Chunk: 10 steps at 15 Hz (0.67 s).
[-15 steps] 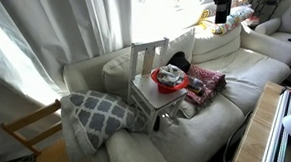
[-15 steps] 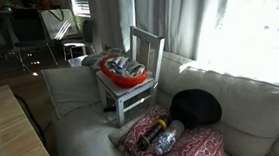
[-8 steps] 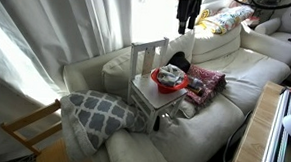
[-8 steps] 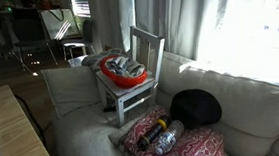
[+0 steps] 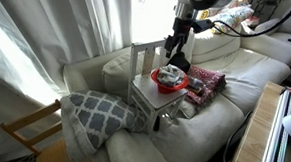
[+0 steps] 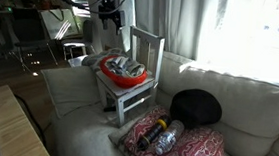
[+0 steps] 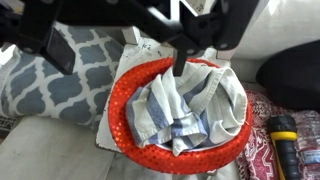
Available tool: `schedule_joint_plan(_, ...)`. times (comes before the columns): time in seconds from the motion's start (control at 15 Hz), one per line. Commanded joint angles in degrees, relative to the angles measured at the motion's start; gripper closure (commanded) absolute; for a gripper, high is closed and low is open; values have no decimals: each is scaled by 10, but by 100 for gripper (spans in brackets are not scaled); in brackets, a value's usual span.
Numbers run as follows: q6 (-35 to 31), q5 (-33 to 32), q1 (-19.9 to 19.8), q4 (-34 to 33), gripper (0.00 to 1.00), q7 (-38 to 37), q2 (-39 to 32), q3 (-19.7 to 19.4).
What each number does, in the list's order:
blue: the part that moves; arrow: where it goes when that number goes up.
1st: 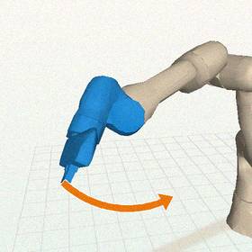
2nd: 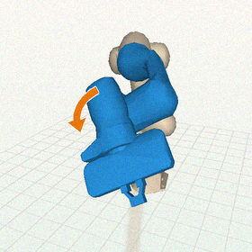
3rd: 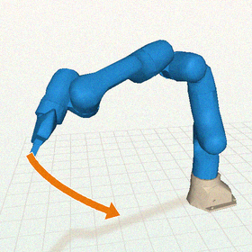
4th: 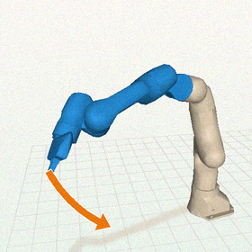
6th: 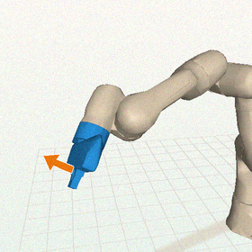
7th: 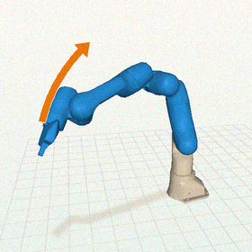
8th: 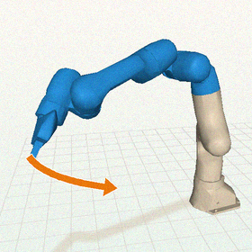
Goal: Remove the striped towel from the orange bowler hat and flip the orange hat anticlockwise to make the crown of the hat face upwards
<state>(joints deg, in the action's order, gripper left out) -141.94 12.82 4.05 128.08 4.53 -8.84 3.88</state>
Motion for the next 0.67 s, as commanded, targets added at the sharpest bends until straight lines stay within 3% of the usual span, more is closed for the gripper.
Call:
schedule_joint_plan(0.0, -9, 0, -5, 0, 0, -2, -13, 7)
schedule_joint_plan(0.27, -14, 1, -5, -3, 0, -2, -19, 8)
schedule_joint_plan(0.6, -2, 3, -22, -23, 0, -39, -91, -10)
